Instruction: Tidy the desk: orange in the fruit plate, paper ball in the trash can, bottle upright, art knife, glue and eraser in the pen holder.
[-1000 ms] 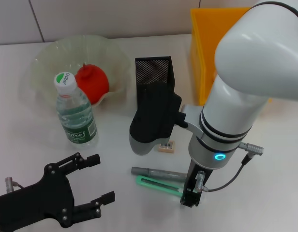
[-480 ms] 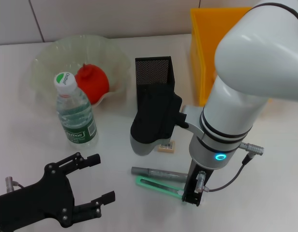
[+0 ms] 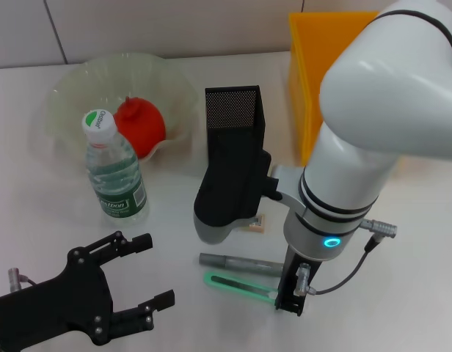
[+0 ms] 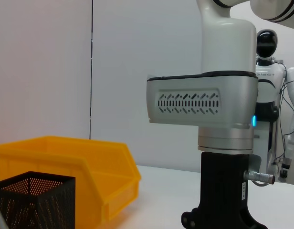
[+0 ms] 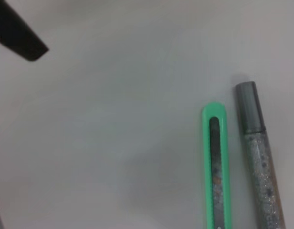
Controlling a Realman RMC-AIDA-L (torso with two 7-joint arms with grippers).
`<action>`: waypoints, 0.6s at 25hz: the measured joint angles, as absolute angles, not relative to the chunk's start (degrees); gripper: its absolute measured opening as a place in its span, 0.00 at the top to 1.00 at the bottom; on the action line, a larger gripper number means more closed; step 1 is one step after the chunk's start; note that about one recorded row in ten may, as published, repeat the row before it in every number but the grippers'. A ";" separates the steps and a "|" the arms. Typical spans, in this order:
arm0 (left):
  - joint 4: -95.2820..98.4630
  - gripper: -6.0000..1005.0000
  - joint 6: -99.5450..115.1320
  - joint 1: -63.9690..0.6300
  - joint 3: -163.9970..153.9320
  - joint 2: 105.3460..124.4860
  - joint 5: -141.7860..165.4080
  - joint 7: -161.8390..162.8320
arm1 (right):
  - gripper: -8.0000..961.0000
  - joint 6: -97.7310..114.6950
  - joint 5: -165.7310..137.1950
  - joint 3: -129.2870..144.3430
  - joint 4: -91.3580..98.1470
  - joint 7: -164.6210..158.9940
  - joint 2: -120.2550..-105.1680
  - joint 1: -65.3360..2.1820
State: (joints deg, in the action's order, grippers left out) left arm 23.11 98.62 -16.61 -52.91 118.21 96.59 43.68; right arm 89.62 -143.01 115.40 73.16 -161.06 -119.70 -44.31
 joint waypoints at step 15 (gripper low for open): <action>23.29 0.19 99.10 -16.61 -52.73 118.21 96.59 43.68 | 0.96 92.67 -142.65 111.81 76.75 -159.53 -119.45 -43.47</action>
